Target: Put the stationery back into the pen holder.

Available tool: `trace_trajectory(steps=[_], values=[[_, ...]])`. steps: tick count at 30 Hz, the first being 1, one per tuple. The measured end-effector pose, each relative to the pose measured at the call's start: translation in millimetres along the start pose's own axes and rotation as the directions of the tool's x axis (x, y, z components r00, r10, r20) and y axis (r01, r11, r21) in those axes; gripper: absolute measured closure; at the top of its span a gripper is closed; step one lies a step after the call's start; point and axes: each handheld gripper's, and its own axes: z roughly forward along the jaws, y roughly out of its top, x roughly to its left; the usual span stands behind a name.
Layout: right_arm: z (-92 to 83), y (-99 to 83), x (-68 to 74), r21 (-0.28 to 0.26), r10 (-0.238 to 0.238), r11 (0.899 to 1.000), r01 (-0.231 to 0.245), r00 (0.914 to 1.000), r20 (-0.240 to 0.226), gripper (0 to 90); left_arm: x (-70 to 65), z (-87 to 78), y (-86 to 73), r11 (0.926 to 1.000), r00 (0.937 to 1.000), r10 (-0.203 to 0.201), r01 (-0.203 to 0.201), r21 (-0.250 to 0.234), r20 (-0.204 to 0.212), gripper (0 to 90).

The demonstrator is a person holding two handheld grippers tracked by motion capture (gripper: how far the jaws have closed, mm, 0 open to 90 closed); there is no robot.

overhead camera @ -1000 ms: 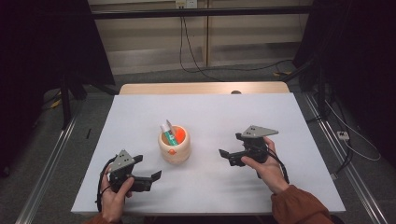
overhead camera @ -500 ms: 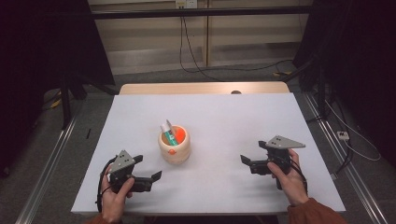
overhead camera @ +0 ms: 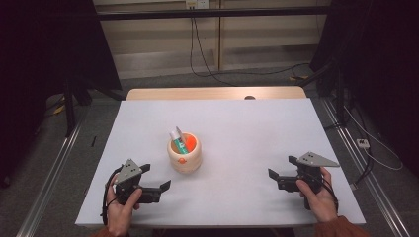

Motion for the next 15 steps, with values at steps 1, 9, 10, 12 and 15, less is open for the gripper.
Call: trace_trajectory(steps=[1, 9, 10, 12, 15], values=[[-0.8, -1.8, -0.7, 0.003, 0.002, 1.000, -0.002, 1.0000, 0.001, 8.0, -0.2, -0.2, -0.1, 1.0000, 1.0000, -0.002, 0.002, -0.001, -0.002, 5.4], [-8.4, -10.3, -6.8, 0.006, 0.006, 1.000, -0.006, 0.9997, 0.025, 8.1, 0.8, -1.9, 0.6, 0.9999, 0.9999, -0.009, 0.009, -0.010, -0.013, 5.4], [-8.3, -11.6, -6.4, 0.010, 0.005, 1.000, -0.006, 0.9995, 0.031, 8.2, 0.8, -2.0, 0.8, 0.9999, 0.9999, -0.006, 0.005, -0.009, -0.012, 5.4], [-7.8, -12.7, -5.5, 0.014, 0.000, 1.000, -0.001, 0.9995, 0.032, 8.4, 1.0, -1.9, 0.9, 1.0000, 0.9999, -0.002, 0.002, -0.008, -0.011, 5.4], [-6.8, -12.1, -5.2, 0.008, 0.002, 1.000, -0.003, 0.9993, 0.036, 8.4, 1.7, -1.8, 0.5, 0.9999, 0.9999, -0.008, 0.008, -0.010, -0.013, 5.4]])
